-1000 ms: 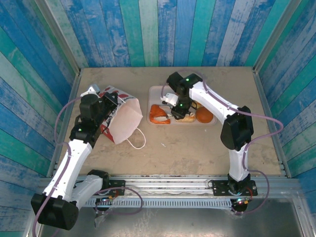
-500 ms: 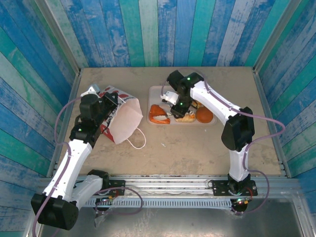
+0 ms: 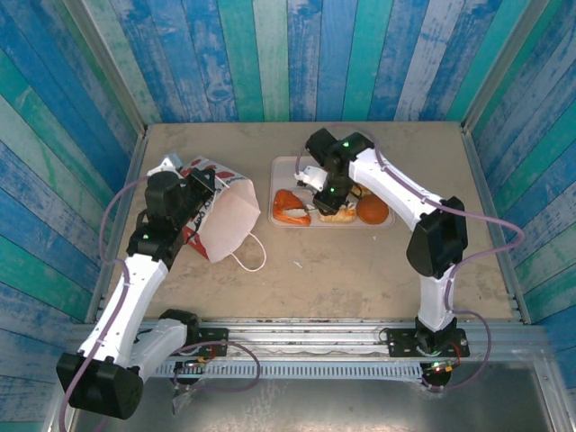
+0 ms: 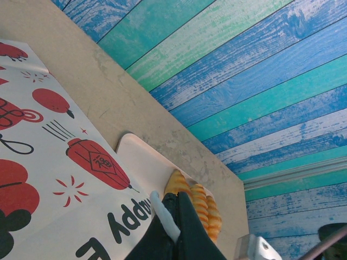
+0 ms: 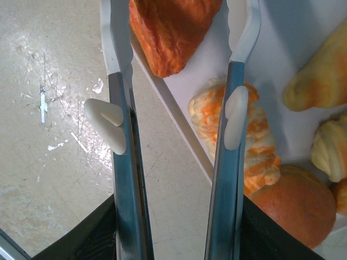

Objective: Take the fake bread out of the paper bag

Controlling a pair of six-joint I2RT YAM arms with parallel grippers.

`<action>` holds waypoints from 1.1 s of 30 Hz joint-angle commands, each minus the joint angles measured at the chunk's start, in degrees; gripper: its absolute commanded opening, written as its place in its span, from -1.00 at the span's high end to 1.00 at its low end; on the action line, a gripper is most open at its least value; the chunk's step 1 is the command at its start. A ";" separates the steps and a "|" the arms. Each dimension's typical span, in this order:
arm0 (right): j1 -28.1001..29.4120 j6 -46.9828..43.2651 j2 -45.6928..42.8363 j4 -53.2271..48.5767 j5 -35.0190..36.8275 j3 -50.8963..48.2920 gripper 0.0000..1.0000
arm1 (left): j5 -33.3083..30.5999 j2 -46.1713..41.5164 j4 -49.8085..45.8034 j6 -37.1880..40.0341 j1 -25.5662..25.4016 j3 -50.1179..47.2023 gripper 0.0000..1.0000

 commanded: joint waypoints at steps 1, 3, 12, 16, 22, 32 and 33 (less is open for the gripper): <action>0.10 2.49 -5.48 0.61 0.31 -0.54 0.00 | 0.84 -0.61 -0.02 1.20 -0.13 1.26 0.98; 0.07 3.57 -7.26 1.35 -0.59 -1.55 0.00 | 0.92 -0.54 -0.40 1.39 -0.12 1.53 0.98; 0.11 7.69 -17.84 7.19 -1.85 -7.35 0.01 | 1.19 -0.79 -1.96 2.00 -0.16 2.69 0.99; 0.02 8.59 -24.03 12.13 -1.12 -10.96 0.01 | 1.54 -0.88 -2.08 2.01 -0.16 3.01 0.99; -0.12 12.95 -33.72 21.44 -2.33 -18.34 0.01 | 1.76 -0.97 -2.34 2.53 -0.16 3.86 1.00; -0.05 31.08 -34.48 33.36 -34.84 -26.93 0.01 | 3.11 -0.11 -1.76 2.33 -0.16 5.31 1.00; 0.12 32.49 -33.66 34.18 -36.80 -27.43 0.03 | 3.30 0.06 -1.54 2.17 -0.16 5.32 1.00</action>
